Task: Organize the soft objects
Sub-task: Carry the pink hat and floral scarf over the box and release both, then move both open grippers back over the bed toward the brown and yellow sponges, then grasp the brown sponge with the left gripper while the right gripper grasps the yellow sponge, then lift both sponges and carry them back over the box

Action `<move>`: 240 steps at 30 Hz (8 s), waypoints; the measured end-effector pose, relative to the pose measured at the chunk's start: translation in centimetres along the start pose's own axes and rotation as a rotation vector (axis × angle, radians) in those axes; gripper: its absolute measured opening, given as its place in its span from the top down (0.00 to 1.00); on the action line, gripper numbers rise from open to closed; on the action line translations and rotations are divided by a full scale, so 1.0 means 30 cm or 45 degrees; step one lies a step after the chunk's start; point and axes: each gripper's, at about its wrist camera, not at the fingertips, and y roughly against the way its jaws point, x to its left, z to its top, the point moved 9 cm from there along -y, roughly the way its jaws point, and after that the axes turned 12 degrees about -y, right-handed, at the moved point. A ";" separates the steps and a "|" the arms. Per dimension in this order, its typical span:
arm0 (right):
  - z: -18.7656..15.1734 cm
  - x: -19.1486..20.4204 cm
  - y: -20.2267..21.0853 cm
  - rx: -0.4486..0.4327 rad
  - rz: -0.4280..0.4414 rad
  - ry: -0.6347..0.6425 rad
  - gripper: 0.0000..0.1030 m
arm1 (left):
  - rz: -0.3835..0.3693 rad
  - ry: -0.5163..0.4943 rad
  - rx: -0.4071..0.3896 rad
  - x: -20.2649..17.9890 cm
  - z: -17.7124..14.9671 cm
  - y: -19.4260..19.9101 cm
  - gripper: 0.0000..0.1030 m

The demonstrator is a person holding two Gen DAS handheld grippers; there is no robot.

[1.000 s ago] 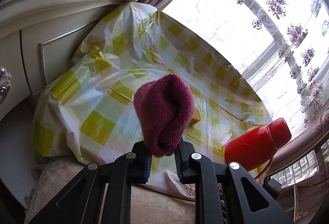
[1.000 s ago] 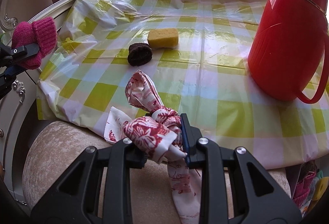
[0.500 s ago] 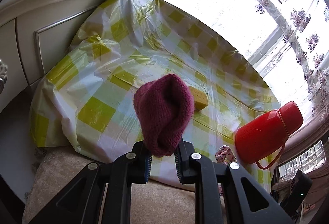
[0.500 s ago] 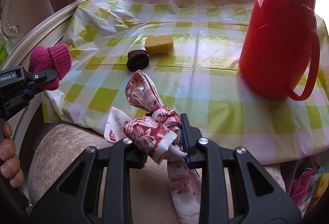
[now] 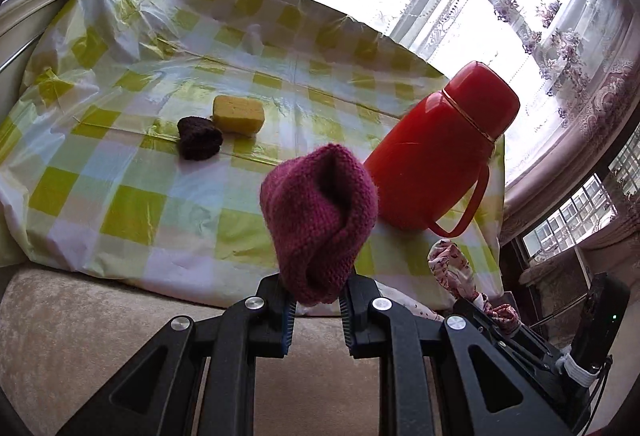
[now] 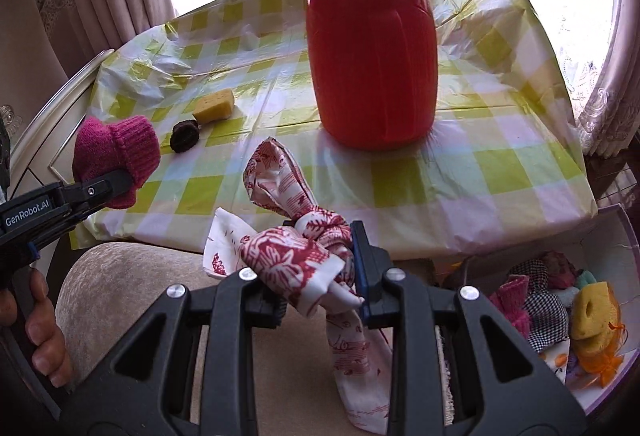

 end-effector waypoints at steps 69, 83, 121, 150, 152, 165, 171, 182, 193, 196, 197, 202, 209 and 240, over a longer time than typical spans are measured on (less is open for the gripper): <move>0.221 0.467 0.011 -0.267 -0.269 -0.204 0.12 | 0.444 0.390 -0.001 0.366 0.002 0.060 0.40; 0.093 0.261 -0.025 -0.185 -0.146 -0.101 0.12 | 0.463 0.406 0.036 0.449 -0.049 0.061 0.40; -0.046 0.231 -0.193 0.028 -0.161 0.035 0.12 | 0.452 0.379 0.070 0.494 -0.034 -0.045 0.40; 0.117 0.320 -0.384 0.048 -0.149 0.102 0.12 | 0.319 0.296 0.055 0.552 0.266 -0.407 0.42; 0.138 0.324 -0.401 0.047 -0.141 0.101 0.12 | 0.339 0.249 0.054 0.546 0.269 -0.420 0.50; 0.283 0.473 -0.532 -0.004 -0.005 0.174 0.12 | 0.437 0.346 -0.051 0.651 0.244 -0.332 0.72; 0.330 0.616 -0.647 0.062 0.137 0.233 0.12 | 0.494 0.448 -0.089 0.731 0.221 -0.293 0.72; 0.324 0.756 -0.812 0.099 0.150 0.370 0.12 | 0.475 0.493 -0.112 0.748 0.203 -0.279 0.72; 0.305 0.718 -0.851 0.111 0.088 0.354 0.37 | 0.337 0.600 -0.168 0.764 0.193 -0.273 0.72; 0.292 0.698 -0.816 0.098 0.087 0.327 0.37 | 0.239 0.657 -0.190 0.767 0.192 -0.277 0.72; 0.288 0.693 -0.800 0.087 0.088 0.324 0.37 | 0.222 0.670 -0.190 0.769 0.191 -0.279 0.72; 0.261 0.678 -0.724 0.061 0.098 0.322 0.37 | 0.146 0.695 -0.218 0.767 0.202 -0.264 0.72; 0.222 0.660 -0.624 0.051 0.123 0.308 0.37 | 0.121 0.644 -0.275 0.736 0.229 -0.170 0.72; -0.026 0.545 -0.088 0.017 0.192 0.311 0.37 | 0.538 0.236 -0.222 0.462 0.129 0.350 0.72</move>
